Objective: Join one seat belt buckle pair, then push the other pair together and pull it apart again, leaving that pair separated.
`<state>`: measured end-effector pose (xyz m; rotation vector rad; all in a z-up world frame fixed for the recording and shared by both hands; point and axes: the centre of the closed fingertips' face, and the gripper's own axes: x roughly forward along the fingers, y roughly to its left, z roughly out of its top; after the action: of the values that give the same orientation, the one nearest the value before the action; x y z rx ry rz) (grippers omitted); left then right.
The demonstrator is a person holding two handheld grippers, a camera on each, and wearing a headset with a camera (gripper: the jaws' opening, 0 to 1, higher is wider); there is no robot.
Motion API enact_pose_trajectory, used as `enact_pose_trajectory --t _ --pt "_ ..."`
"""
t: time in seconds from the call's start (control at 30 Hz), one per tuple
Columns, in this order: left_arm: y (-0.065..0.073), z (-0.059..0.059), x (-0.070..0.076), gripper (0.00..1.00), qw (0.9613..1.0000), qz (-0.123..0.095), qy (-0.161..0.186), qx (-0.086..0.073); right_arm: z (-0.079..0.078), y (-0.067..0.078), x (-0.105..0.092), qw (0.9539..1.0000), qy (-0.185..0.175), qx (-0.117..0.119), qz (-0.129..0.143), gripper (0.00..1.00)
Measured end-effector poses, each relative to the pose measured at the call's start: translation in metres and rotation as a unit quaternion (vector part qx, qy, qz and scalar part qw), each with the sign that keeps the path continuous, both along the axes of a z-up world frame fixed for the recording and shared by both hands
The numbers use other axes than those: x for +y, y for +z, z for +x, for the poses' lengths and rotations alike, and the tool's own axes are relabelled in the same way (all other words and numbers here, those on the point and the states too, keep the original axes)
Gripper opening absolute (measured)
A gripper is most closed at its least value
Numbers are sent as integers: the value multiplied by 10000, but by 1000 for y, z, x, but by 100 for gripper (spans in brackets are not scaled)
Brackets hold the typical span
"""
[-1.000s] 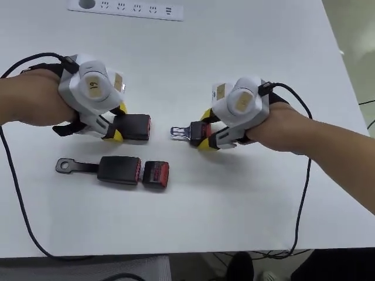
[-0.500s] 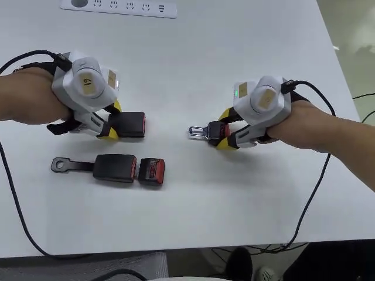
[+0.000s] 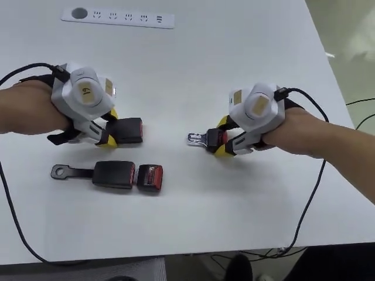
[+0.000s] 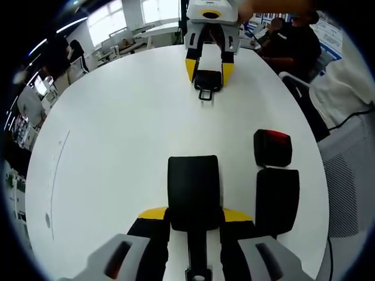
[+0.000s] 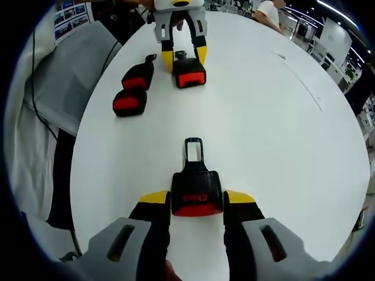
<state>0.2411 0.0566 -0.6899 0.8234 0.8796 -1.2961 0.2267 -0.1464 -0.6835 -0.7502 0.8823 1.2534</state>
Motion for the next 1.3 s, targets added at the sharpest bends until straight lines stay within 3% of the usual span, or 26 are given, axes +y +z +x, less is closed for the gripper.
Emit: enact_pose_trajectory --t 0.07,0.3,0.33,0.47,0.53,0.6,0.7,0.8,0.87,0.93,1.0,1.07,1.1,1.2,1.23,1.27,1.3 --pt "6 1 1 36 9997 -112 205 -55 -1 10 0 9999 -47 -81 57 35" --pt "32 -8 14 37 9984 -254 363 -353 -13 34 4 9991 -234 -252 264 38" --pt "41 -13 16 37 9978 -303 432 -400 -16 38 5 9987 -275 -316 300 39" --pt "51 -26 35 38 9960 -403 613 -502 -26 52 8 9965 -450 -551 435 36" --pt "62 -34 42 39 9934 -603 742 -631 -33 60 11 9956 -533 -601 491 37" --pt "73 -48 50 40 9909 -773 931 -583 -40 62 12 9953 -538 -610 529 37" --pt "77 -61 66 41 9890 -776 1093 -628 -52 71 15 9934 -721 -626 640 43" --pt "86 -75 78 43 9815 -1012 1494 -634 -65 74 14 9918 -840 -665 693 45" --pt "96 -87 82 45 9790 -1093 1588 -661 -69 74 10 9894 -1029 -715 732 49" --pt "92 -96 96 47 9765 -1125 1698 -709 -78 75 7 9867 -1242 -696 783 52" --pt "93 -103 100 50 9739 -1149 1788 -795 -82 77 6 9828 -1419 -728 933 55" --pt "94 -110 103 55 9688 -1238 1985 -817 -88 80 3 9786 -1625 -720 1037 60" --pt "95 -114 104 58 9640 -1282 2183 -813 -91 81 2 9764 -1719 -716 1091 63" --pt "94 -122 110 63 9587 -1355 2378 -781 -92 82 -4 9712 -1942 -754 1156 68" --pt "89 -124 121 63 9544 -1266 2597 -751 -93 81 -5 9692 -2021 -733 1201 69" --pt "88 -125 122 65 9533 -1266 2636 -758 -94 80 -7 9685 -2077 -712 1176 70" --pt "85 -125 127 66 9488 -1323 2755 -803 -95 79 -8 9684 -2087 -754 1138 72"
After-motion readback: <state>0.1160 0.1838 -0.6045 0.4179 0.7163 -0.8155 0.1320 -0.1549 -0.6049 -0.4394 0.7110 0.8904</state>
